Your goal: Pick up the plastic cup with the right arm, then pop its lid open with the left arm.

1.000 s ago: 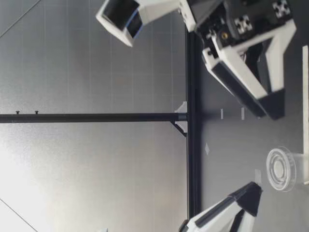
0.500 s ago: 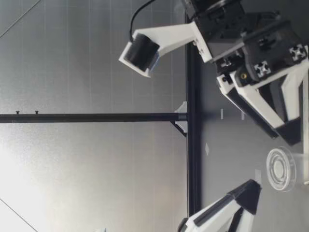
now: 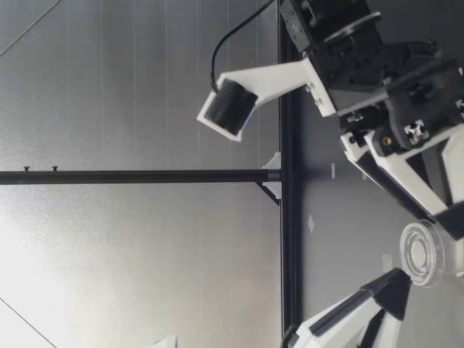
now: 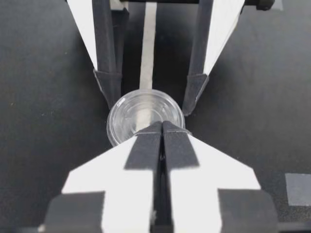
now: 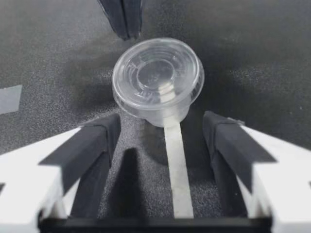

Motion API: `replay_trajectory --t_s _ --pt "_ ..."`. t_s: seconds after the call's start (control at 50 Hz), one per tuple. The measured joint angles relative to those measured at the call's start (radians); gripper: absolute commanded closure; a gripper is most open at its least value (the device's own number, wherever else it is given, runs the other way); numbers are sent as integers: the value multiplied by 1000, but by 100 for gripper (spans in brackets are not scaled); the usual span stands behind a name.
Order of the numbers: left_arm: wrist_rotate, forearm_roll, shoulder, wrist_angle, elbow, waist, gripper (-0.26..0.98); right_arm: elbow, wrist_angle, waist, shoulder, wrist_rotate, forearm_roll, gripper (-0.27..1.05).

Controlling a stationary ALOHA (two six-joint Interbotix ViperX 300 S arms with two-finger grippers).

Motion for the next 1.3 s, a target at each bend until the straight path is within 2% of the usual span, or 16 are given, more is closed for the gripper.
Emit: replay_trajectory --t_s 0.42,1.3 --pt "0 0 9 0 0 -2 76 -41 9 0 25 0 0 9" --pt "-2 -5 44 9 3 -2 76 -44 31 0 26 2 -15 11"
